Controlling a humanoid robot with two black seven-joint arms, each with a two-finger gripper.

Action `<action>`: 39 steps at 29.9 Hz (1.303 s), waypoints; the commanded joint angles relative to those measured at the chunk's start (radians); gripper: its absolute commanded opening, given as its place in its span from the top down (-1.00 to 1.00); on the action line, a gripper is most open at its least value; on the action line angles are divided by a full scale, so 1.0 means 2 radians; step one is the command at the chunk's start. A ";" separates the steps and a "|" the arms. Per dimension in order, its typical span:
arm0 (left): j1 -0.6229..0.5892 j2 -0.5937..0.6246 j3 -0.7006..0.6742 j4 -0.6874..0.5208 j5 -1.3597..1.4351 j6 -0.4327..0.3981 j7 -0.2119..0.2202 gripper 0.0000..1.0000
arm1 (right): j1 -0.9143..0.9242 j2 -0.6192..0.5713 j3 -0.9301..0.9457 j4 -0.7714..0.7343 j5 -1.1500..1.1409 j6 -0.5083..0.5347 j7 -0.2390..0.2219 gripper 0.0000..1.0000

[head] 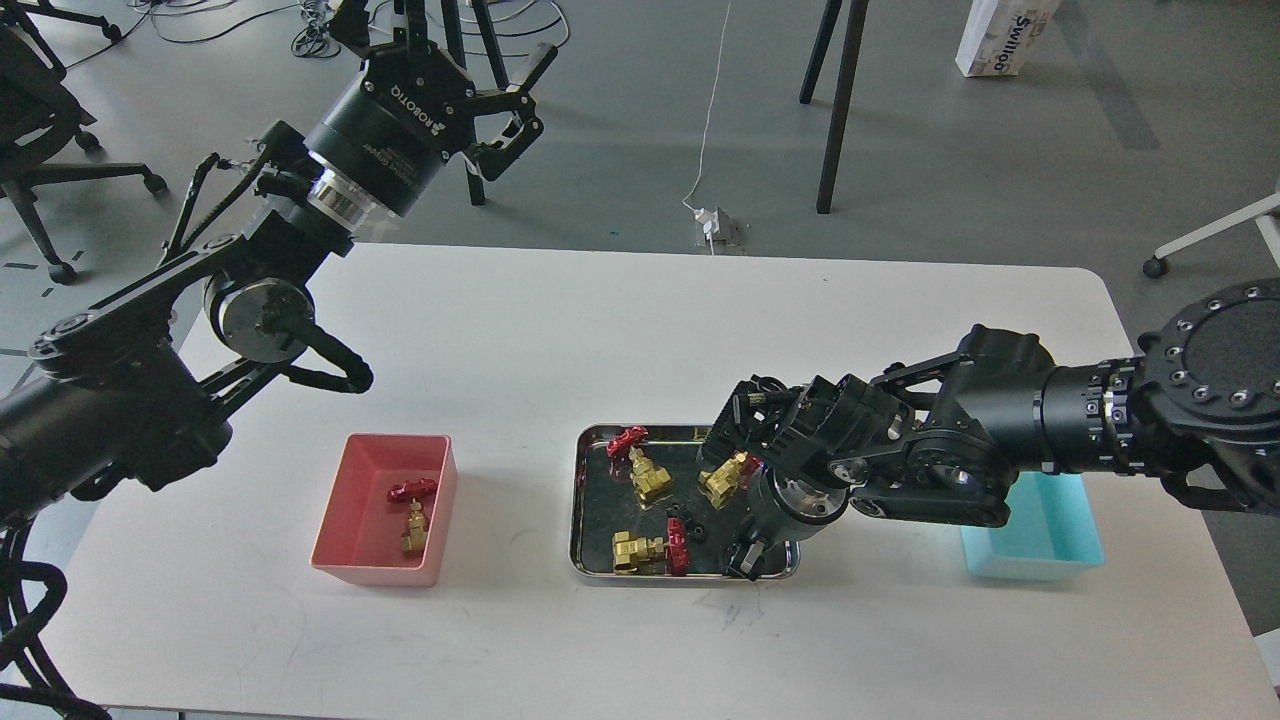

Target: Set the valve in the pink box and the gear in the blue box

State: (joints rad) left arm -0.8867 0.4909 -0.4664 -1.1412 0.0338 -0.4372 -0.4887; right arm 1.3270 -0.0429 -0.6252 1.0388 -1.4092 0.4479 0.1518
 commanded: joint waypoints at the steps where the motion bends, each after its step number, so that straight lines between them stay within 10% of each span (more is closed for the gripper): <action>1: 0.000 0.000 -0.001 0.000 0.000 0.000 0.000 -0.99 | 0.001 0.000 0.004 -0.001 0.001 -0.001 -0.002 0.82; 30: 0.000 -0.031 0.001 0.000 0.001 0.002 0.000 -0.99 | -0.007 -0.433 0.112 0.156 -0.021 -0.022 -0.063 0.82; 39: 0.001 -0.027 0.002 0.000 0.000 0.002 0.000 -0.99 | -0.028 -0.443 0.123 0.169 -0.018 -0.021 -0.063 0.21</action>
State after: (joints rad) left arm -0.8864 0.4361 -0.4648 -1.1413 0.0350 -0.4333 -0.4887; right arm 1.2808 -0.9266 -0.3900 1.3747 -1.4481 0.4035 0.0273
